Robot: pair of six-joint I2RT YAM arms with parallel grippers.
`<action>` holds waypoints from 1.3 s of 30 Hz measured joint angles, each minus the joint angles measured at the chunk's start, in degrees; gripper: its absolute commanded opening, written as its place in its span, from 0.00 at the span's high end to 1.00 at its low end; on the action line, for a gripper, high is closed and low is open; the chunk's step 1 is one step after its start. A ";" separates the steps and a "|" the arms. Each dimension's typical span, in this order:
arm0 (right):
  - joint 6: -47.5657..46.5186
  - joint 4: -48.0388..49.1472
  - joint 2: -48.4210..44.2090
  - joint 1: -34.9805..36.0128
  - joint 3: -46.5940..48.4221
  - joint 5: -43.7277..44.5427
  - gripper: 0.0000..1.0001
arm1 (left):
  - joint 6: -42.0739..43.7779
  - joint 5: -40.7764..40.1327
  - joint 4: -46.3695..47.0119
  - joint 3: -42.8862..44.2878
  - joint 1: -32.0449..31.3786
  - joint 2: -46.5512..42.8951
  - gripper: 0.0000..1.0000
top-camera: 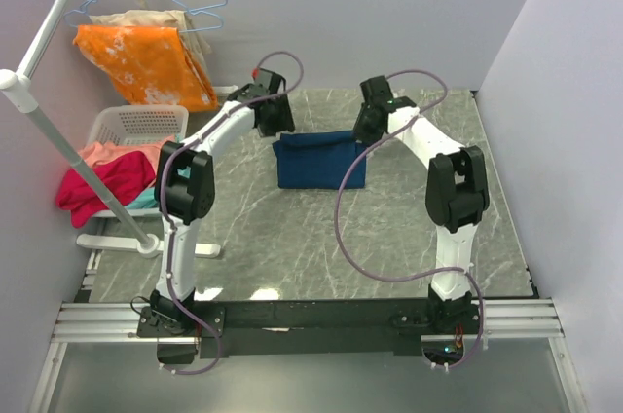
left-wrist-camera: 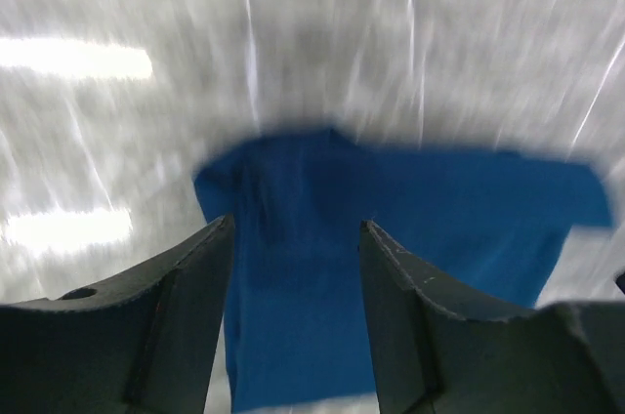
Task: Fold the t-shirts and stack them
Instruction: Fold the tshirt
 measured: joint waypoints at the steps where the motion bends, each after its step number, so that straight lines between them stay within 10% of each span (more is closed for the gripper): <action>1: -0.24 -0.24 -0.70 0.87 -1.62 0.07 0.62 | 0.28 -0.04 -0.42 -2.03 -0.85 -1.11 0.42; 24: 0.46 -1.46 14.99 5.77 15.30 -2.16 0.66 | -0.59 -2.43 -9.90 12.83 -4.94 12.63 0.41; 39: 2.95 -0.46 17.11 2.95 19.76 -2.10 0.66 | -4.37 -8.02 2.93 6.95 -1.57 7.72 0.39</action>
